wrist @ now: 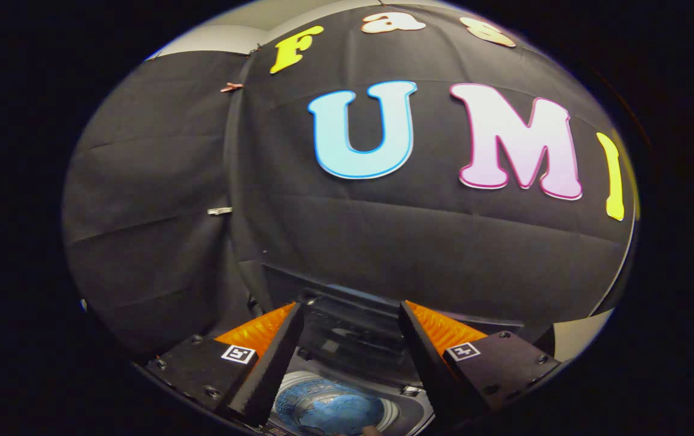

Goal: Put the clothes into the washing machine and then close the washing machine lid.

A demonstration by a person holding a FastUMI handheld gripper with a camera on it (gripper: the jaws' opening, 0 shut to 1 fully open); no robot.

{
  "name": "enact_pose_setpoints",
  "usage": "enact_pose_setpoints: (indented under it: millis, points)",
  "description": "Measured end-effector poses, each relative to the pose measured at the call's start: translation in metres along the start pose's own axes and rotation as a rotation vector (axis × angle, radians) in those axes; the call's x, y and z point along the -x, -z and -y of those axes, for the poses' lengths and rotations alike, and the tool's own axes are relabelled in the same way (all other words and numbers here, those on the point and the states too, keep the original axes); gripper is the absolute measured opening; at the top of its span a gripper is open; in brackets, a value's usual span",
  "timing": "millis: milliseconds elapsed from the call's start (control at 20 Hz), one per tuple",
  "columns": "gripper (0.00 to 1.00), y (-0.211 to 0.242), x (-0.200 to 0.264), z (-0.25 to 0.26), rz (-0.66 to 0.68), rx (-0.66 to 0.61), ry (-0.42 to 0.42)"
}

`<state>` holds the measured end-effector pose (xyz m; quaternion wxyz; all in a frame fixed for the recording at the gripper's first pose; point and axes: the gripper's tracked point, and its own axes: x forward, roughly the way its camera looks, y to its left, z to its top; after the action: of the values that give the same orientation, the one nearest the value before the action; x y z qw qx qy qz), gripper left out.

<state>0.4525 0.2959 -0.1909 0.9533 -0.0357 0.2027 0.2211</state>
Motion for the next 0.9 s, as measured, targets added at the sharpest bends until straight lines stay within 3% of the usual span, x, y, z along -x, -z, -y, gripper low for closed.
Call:
enact_pose_setpoints:
  millis: [250,450,600,900]
  points:
    - [0.98,-0.014,-0.018,0.05,0.045,-0.062,0.17]
    - [0.98,-0.003,-0.032,0.082,-0.015,-0.124,0.261]
    - [0.99,0.003,-0.039,0.089,-0.039,-0.182,0.284]
    - [0.97,0.011,-0.036,0.086,-0.078,-0.155,0.297]
